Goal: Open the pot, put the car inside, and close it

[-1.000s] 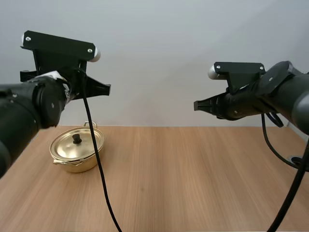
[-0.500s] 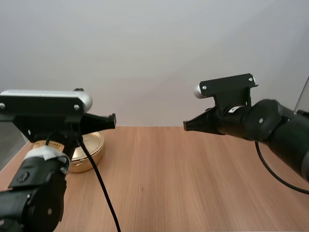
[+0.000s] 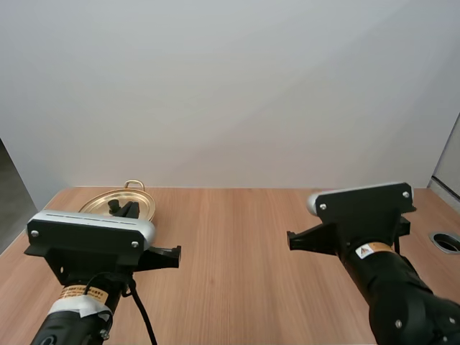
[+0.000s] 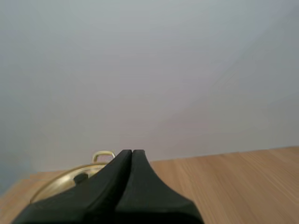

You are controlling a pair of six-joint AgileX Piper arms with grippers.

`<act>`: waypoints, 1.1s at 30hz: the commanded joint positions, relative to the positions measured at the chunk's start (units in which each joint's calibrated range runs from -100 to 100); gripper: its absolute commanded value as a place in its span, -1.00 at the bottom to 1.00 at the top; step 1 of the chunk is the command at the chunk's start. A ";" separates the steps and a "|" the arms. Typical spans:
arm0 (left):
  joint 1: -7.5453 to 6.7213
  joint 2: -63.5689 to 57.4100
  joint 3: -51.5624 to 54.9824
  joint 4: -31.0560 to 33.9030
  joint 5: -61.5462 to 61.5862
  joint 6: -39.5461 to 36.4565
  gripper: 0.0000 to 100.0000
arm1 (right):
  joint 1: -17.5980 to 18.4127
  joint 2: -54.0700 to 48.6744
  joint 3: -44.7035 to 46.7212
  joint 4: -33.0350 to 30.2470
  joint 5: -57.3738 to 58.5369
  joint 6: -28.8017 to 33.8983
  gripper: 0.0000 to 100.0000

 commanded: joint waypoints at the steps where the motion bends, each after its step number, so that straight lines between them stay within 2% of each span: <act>1: 0.46 0.00 0.00 0.49 13.34 -1.94 -1.00 | -0.01 -5.02 2.53 0.04 0.19 0.07 -1.00; 5: 0.65 0.00 0.00 4.86 21.26 -1.94 -1.00 | -0.36 -10.25 2.53 0.04 6.15 0.07 -1.00; 18: 0.43 0.00 0.00 4.98 21.26 -1.94 -1.00 | -0.94 -20.60 2.53 0.04 34.69 1.25 -1.00; 26: 0.43 0.00 0.00 5.31 20.70 -1.94 -1.00 | -2.69 -20.60 2.53 -0.23 35.64 3.82 -1.00; 29: 0.43 0.00 0.00 5.31 20.70 -1.94 -1.00 | -3.96 -20.60 2.53 -2.74 35.47 2.66 -1.00; 33: 0.43 0.00 0.00 5.31 20.70 -1.94 -1.00 | -3.98 -20.60 2.53 0.76 34.73 3.82 -1.00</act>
